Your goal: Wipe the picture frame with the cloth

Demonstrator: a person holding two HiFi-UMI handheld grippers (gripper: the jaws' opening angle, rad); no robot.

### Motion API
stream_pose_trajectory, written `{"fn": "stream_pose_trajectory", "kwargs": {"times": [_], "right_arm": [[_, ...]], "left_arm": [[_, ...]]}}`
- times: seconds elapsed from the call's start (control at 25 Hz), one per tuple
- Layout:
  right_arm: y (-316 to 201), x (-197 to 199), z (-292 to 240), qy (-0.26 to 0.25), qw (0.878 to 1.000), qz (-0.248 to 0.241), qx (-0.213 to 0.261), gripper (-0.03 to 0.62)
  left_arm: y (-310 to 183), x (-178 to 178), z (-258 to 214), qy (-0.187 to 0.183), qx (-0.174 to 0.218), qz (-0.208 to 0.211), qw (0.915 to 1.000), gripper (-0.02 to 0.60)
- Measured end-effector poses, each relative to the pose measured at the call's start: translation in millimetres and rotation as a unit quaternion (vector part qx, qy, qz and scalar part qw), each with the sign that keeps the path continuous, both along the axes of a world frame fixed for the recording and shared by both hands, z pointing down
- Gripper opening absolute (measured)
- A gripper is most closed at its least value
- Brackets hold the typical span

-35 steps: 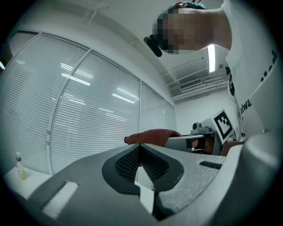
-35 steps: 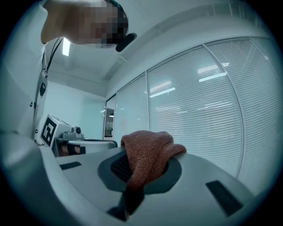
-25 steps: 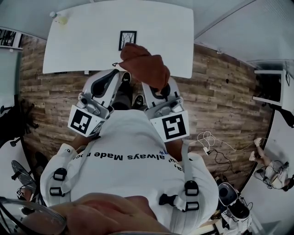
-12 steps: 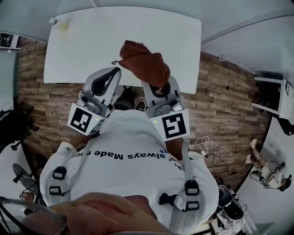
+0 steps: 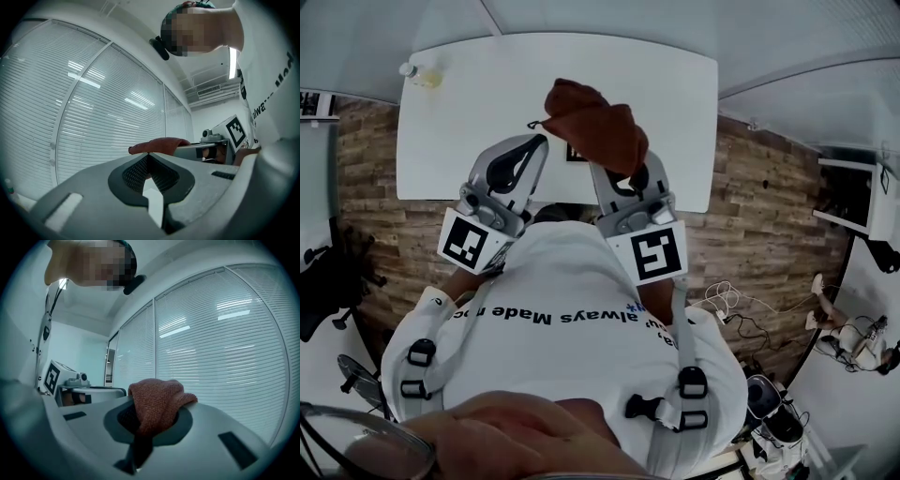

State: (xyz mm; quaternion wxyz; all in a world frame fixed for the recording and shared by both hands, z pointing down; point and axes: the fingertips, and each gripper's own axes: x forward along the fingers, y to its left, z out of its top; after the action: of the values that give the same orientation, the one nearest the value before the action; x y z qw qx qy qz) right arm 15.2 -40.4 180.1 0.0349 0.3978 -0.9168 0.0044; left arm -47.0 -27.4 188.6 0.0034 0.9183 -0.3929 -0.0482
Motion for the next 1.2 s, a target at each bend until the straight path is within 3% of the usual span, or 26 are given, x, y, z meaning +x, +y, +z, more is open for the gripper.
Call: {"fn": "stream_pose_trajectory", "kwargs": {"times": [0.6,1.2], "right_arm": [[-29.0,-5.7,9.8,-0.001,1.0,0.024,-0.007,0.02],[-50.9,46.1,5.4,0.001,1.0,0.018,0.001,0.02]], "left_arm": [[-29.6,-7.2,12.2,-0.001,-0.015,0.022,0.9996,0.003],[-49.0,32.1,9.5,-0.009,-0.02,0.0,0.9998,0.003]]}}
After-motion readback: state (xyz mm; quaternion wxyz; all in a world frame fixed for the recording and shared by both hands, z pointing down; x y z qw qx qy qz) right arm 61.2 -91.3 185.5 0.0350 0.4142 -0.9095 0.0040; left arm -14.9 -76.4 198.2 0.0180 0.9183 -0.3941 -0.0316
